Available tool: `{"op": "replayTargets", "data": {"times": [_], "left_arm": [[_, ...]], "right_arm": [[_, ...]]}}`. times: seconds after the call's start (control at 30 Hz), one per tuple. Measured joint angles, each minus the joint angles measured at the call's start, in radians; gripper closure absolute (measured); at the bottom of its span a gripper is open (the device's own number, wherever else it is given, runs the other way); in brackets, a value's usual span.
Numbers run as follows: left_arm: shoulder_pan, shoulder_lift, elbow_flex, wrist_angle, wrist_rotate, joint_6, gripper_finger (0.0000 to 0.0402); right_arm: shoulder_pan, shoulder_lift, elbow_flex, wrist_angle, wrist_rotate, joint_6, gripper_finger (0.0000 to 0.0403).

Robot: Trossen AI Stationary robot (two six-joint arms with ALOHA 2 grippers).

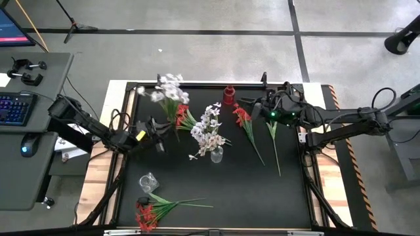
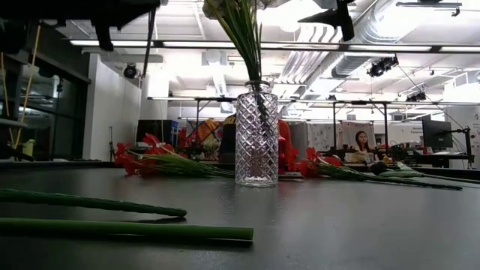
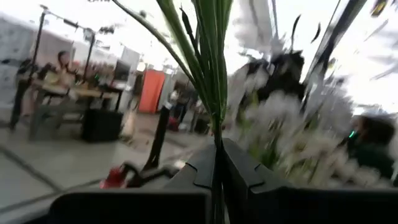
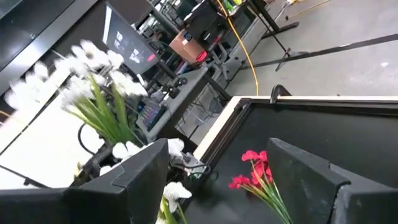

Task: Sort flowers into vase by color
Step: Put the white flowers into the right transparent vase

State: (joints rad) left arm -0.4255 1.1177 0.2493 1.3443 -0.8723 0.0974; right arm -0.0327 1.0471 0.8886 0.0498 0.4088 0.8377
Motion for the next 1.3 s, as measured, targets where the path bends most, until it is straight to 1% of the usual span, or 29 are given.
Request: {"op": "replayTargets", "data": {"times": [0.1, 0.2, 0.23, 0.3, 0.4, 0.53, 0.6, 0.67, 0.73, 0.8, 0.93, 1.1, 1.2, 1.3], "left_arm": [[0.019, 0.000, 0.009, 0.016, 0.065, -0.002, 0.0399], [0.043, 0.026, 0.006, 0.015, 0.103, -0.115, 0.0400], [0.047, 0.044, -0.002, 0.018, 0.099, -0.146, 0.0401], [0.047, 0.099, -0.013, 0.041, 0.047, -0.187, 0.0401], [0.048, 0.207, -0.020, 0.213, 0.013, -0.214, 0.0401], [0.040, 0.324, 0.036, 0.227, 0.008, -0.251, 0.0401], [0.040, 0.384, 0.089, 0.225, 0.010, -0.260, 0.0401], [0.041, 0.422, 0.136, 0.221, 0.010, -0.227, 0.0401], [0.052, 0.440, 0.188, 0.228, 0.023, -0.164, 0.0401], [0.067, 0.447, 0.204, 0.224, 0.021, -0.123, 0.0401], [0.109, 0.440, 0.209, 0.226, 0.028, -0.123, 0.0401], [0.171, 0.474, 0.209, 0.226, 0.124, -0.180, 0.0401], [0.199, 0.486, 0.208, 0.226, 0.165, -0.155, 0.0401], [0.219, 0.462, 0.207, 0.225, 0.215, -0.093, 0.0401]], "right_arm": [[0.015, 0.012, 0.000, -0.001, 0.000, 0.005, 0.0142], [0.028, 0.025, 0.000, -0.005, 0.000, 0.019, 0.0142], [0.031, 0.029, 0.000, -0.002, -0.001, 0.019, 0.0142], [0.037, 0.039, 0.000, -0.007, -0.001, 0.013, 0.0142], [0.040, 0.049, 0.000, -0.007, -0.001, -0.006, 0.0142], [0.038, 0.049, 0.000, -0.006, -0.010, -0.023, 0.0142], [0.032, 0.041, 0.000, -0.003, -0.029, -0.053, 0.0142], [0.025, 0.036, 0.000, 0.020, -0.048, -0.072, 0.0142], [0.017, 0.024, 0.000, 0.016, -0.057, -0.083, 0.0142], [0.007, 0.018, 0.000, 0.032, -0.076, -0.087, 0.0142], [-0.004, 0.001, 0.000, 0.031, -0.128, -0.109, 0.0142], [-0.007, -0.014, 0.000, 0.031, -0.154, -0.131, 0.0142], [-0.007, -0.023, 0.000, 0.029, -0.173, -0.135, 0.0142], [-0.007, -0.029, 0.000, 0.029, -0.191, -0.143, 0.0142]]}}
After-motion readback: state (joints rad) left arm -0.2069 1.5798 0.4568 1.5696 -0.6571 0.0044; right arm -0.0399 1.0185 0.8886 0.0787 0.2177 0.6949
